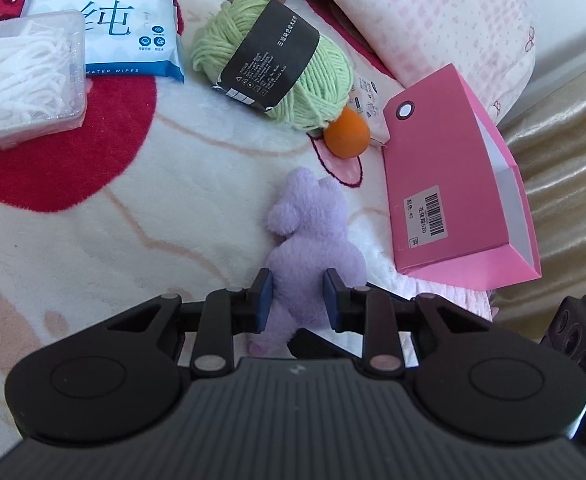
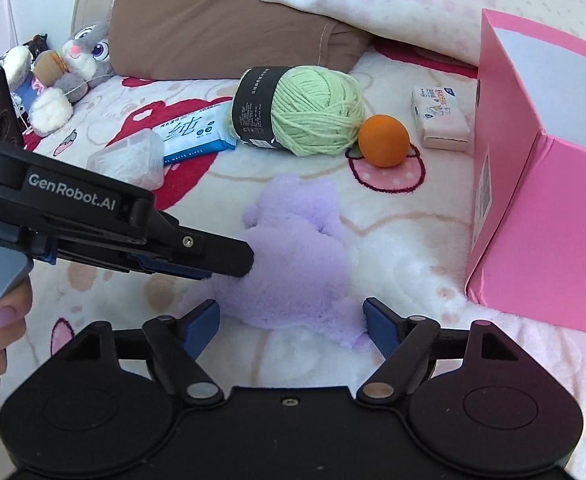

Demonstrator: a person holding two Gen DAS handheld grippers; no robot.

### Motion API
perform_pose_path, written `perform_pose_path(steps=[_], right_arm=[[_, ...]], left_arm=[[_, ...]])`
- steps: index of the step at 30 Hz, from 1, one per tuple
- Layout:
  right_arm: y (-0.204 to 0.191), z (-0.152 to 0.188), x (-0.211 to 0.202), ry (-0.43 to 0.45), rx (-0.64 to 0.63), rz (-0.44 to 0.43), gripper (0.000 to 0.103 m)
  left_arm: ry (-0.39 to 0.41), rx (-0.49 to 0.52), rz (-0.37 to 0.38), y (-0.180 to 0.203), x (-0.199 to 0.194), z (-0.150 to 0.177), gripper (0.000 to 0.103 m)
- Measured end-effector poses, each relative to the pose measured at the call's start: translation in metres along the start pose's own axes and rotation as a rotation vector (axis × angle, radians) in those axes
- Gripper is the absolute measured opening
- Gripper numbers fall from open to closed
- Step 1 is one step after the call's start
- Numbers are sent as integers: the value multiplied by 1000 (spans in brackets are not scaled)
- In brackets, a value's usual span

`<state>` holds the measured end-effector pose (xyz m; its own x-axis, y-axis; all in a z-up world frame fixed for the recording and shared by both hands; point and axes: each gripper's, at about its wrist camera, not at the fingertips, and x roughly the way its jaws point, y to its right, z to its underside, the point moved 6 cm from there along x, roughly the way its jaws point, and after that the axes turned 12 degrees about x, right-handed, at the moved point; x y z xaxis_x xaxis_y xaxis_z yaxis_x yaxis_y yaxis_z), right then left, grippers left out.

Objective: Organize objects
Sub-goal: 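Lower the left gripper onto the purple plush toy and grasp it, then carry the purple plush into the pink box beside the bottle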

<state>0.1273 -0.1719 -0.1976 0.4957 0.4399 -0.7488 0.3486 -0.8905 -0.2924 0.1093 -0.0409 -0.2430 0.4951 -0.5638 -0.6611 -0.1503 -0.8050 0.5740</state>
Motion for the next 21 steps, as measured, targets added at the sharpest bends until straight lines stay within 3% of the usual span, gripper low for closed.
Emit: perform_pose_path(steps=[4,7,10,12,17,21], right_arm=[[-11,4,2,17,-74,24,86],[-13,5,-2,27,-82,7,86],[-14,5,-10,46,-85,7,77],[-13,4,-12,43,-106,55,64],[-6,-5,-32,70,-84,58,60],[-12,-13,-64,128,-119,88,60]], left_arm=[[2,-56,16,-3,0,0,27],[33,21,-10,8,-5,1,26],[49,74,-25,22,-12,0,26],[39,62,0,27,-16,-2,26],[46,5,77,40,-28,-8,26],[52,79,65,65,-42,-16,26]])
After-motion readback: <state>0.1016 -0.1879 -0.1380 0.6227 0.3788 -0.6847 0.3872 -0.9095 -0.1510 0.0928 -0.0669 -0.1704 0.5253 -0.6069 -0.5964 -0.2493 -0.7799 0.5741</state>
